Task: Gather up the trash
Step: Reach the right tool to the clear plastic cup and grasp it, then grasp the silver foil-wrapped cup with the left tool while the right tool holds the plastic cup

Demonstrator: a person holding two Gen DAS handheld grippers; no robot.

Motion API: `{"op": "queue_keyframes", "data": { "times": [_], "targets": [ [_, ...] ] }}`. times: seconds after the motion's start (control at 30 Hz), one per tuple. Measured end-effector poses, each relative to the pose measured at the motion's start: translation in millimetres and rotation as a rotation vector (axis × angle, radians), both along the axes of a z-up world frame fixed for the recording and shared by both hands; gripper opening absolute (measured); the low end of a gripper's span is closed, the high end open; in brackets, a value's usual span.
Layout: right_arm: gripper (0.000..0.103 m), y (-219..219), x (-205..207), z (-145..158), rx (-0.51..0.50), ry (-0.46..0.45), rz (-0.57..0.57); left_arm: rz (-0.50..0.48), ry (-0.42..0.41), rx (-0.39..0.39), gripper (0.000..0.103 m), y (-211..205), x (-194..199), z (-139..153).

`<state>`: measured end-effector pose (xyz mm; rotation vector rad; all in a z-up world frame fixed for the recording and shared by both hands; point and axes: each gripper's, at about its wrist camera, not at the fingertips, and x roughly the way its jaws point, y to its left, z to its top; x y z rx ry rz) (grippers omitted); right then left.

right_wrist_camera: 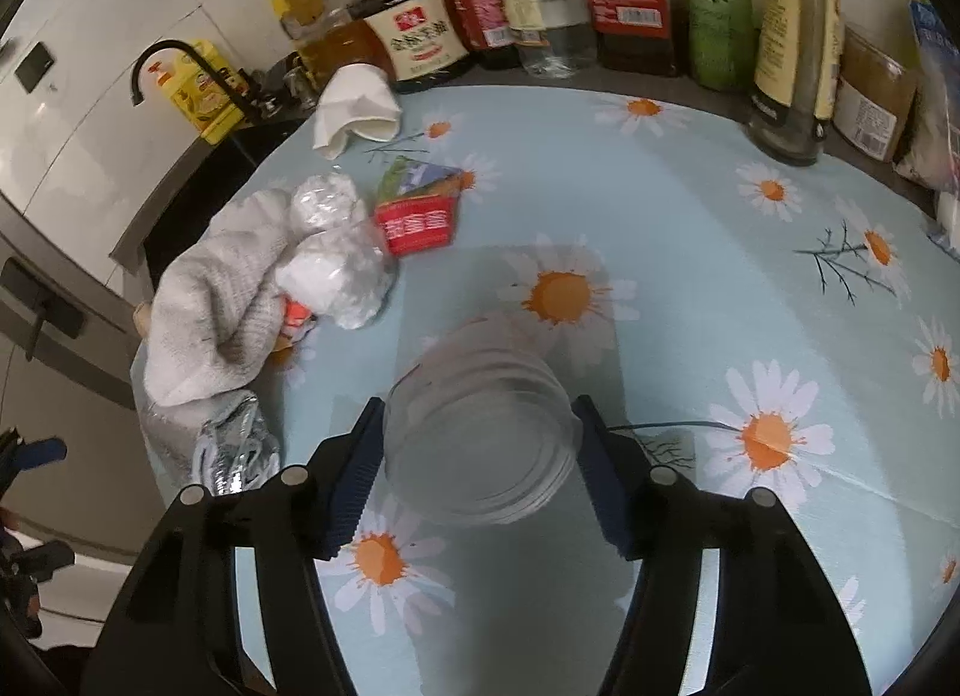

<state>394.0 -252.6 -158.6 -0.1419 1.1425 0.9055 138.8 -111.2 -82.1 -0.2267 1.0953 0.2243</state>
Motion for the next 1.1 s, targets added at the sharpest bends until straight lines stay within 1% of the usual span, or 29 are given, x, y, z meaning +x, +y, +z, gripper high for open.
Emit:
{"op": "queue_keyframes", "data": {
  "times": [0.1, 0.2, 0.37, 0.43, 0.47, 0.53, 0.6, 0.67, 0.7, 0.77, 0.8, 0.83, 0.93, 1.1],
  "targets": [
    [0.062, -2, -4, 7, 0.008, -0.018, 0.001, -0.008, -0.016, -0.001, 0.096, -2, 2, 4],
    [0.062, -11, -8, 20, 0.035, -0.039, -0.021, -0.019, -0.029, 0.001, 0.096, -3, 8, 6],
    [0.062, -31, -26, 43, 0.073, -0.067, -0.053, -0.041, -0.037, -0.017, 0.096, -7, 27, 0],
    [0.062, -40, -37, 51, 0.081, -0.075, -0.069, -0.041, -0.032, -0.043, 0.096, -6, 35, -5],
    [0.062, -46, -42, 55, 0.084, -0.078, -0.078, -0.035, -0.026, -0.074, 0.096, -5, 42, -10],
    [0.062, -55, -52, 62, 0.092, -0.084, -0.091, -0.027, -0.018, -0.093, 0.096, -6, 51, -15],
    [0.062, -65, -62, 68, 0.101, -0.086, -0.106, -0.033, -0.007, -0.019, 0.096, -15, 64, -15],
    [0.062, -72, -70, 71, 0.109, -0.088, -0.112, -0.074, 0.005, 0.034, 0.096, -26, 77, -17],
    [0.062, -76, -75, 72, 0.112, -0.088, -0.115, -0.078, 0.013, 0.040, 0.096, -30, 83, -19],
    [0.062, -82, -82, 72, 0.113, -0.082, -0.127, -0.081, 0.031, 0.025, 0.096, -34, 92, -24],
    [0.062, -84, -85, 71, 0.115, -0.077, -0.132, -0.073, 0.044, 0.034, 0.096, -34, 96, -28],
    [0.062, -86, -88, 71, 0.117, -0.076, -0.133, -0.053, 0.060, 0.051, 0.096, -34, 100, -31],
    [0.062, -91, -97, 71, 0.122, -0.069, -0.140, 0.004, 0.093, 0.037, 0.096, -27, 108, -41],
    [0.062, -92, -106, 68, 0.134, -0.052, -0.128, 0.051, 0.108, 0.046, 0.096, -22, 119, -52]
  ]
}}
